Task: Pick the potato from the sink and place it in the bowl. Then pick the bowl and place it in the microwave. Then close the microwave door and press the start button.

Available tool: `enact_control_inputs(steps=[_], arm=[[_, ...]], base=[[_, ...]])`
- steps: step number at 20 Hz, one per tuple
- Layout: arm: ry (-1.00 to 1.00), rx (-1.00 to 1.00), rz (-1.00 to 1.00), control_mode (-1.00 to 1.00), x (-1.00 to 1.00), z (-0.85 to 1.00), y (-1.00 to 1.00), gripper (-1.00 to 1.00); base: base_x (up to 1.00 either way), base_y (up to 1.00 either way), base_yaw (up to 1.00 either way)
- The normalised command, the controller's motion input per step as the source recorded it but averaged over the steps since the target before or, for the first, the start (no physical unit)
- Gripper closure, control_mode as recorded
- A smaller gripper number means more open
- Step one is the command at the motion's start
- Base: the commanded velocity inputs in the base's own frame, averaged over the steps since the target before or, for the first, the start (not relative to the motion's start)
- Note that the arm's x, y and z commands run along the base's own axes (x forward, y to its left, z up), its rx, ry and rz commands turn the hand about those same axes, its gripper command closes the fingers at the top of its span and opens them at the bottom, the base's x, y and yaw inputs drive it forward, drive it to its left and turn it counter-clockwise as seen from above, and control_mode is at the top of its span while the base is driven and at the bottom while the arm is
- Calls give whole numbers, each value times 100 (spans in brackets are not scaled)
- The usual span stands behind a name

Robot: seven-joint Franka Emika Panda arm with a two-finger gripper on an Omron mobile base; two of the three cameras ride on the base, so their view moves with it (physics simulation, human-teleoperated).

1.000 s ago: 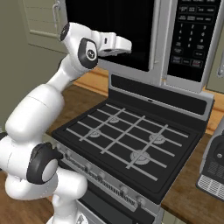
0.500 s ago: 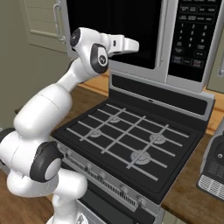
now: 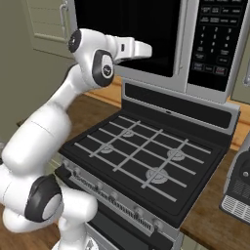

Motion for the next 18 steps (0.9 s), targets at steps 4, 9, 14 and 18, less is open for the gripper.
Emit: enact_control_inputs(steps=[4,9,14,18], arm=[[-16,0,0,-100,-100,7,24,-100],[-10,5,0,-100,-100,0,3,-100],[-8,3,0,-100,-100,-1,0,100],[-5,5,0,-100,-69,0,0,100]], base=[[0,0,0],[0,0,0],[0,0,0],[0,0,0]])
